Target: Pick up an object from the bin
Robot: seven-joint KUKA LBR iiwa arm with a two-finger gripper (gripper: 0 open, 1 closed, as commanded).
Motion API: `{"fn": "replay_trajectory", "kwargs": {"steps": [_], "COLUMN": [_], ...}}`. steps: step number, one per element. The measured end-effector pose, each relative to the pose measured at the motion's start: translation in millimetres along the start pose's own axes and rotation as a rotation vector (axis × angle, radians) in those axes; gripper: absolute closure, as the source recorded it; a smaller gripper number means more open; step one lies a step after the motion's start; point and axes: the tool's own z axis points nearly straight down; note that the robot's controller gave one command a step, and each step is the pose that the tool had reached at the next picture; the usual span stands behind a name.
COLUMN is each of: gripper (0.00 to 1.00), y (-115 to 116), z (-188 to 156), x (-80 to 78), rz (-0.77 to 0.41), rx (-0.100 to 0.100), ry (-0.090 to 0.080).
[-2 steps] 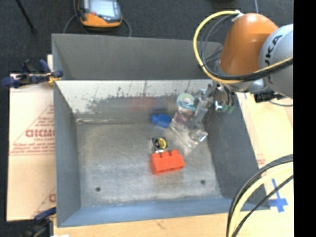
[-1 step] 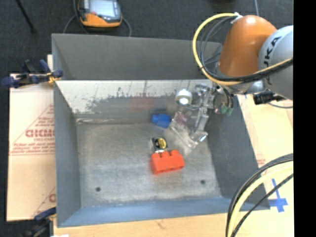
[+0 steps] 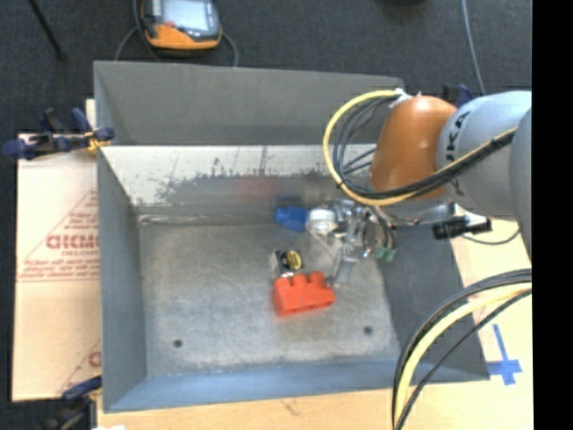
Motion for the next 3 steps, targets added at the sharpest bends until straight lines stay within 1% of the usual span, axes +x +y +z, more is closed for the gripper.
{"fn": "replay_trajectory", "kwargs": {"steps": [1, 2, 3], "gripper": [0.0, 1.0, 0.0], "y": [3.7, 5.3, 5.3], "z": [5.8, 4.7, 4.7], "x": [-21.4, -22.1, -22.1], "rz": [-0.42, -0.419, -0.419], "rx": [0.002, 0.0, -0.001], "ry": [-0.006, -0.01, -0.01]}}
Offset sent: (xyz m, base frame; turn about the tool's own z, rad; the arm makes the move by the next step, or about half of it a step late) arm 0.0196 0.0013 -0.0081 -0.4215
